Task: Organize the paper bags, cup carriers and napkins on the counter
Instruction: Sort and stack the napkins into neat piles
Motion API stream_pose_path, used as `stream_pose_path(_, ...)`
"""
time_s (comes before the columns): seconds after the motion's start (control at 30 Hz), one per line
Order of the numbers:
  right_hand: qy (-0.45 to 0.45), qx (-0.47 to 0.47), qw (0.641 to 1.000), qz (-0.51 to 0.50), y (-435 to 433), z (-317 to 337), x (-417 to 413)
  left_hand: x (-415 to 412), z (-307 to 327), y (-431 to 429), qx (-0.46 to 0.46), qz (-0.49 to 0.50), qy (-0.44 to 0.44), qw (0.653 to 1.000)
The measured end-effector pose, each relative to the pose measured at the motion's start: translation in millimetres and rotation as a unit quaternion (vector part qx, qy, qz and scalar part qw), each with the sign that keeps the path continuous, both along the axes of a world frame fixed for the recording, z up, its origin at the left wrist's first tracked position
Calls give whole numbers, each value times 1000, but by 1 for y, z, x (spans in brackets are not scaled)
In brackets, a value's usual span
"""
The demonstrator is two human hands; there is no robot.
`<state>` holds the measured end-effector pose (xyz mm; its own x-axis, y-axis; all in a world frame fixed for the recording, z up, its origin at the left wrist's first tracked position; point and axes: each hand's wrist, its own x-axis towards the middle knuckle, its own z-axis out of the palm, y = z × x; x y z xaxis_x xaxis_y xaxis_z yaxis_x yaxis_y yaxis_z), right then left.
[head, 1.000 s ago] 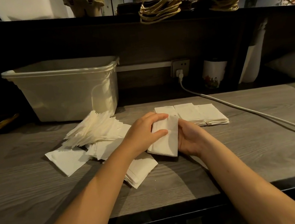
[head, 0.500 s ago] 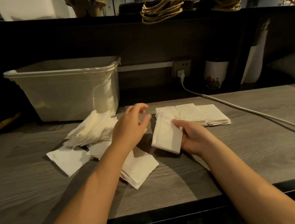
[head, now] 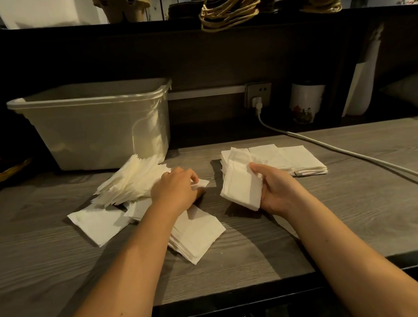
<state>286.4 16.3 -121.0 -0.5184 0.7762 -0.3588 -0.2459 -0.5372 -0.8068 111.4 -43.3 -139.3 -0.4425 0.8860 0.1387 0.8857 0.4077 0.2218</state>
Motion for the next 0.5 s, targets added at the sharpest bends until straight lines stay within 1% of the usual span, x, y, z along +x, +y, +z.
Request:
stream_pose_path(0.07,-3,0,1000,1,0,0,0,2,1,-1,18,6,12,1000)
stream_pose_path(0.13,-2,1,1000,4,0,1,1,2,4,-1,49,11,-1,999)
stream_pose_path(0.2,-5,3,1000,8,-1,2,1,2,9,-2,116,23,-67,991)
stream_pose_path(0.23,-9,4,1000,9,-1,2,1,1,12,-3,159,31,-111,980)
stream_pose_path(0.3,-18,6,1000,16,-1,1,1,1,19,-2,243,35,-207,947)
stream_pose_path(0.37,-27,7,999,27,-1,1,1,3,23,-2,308,17,-310,899)
stream_pose_path(0.43,-42,8,998,37,-1,-1,0,4,25,-2,334,13,-398,855)
stream_pose_path(0.5,-56,11,997,43,1,-3,-1,6,26,-1,330,22,-465,821)
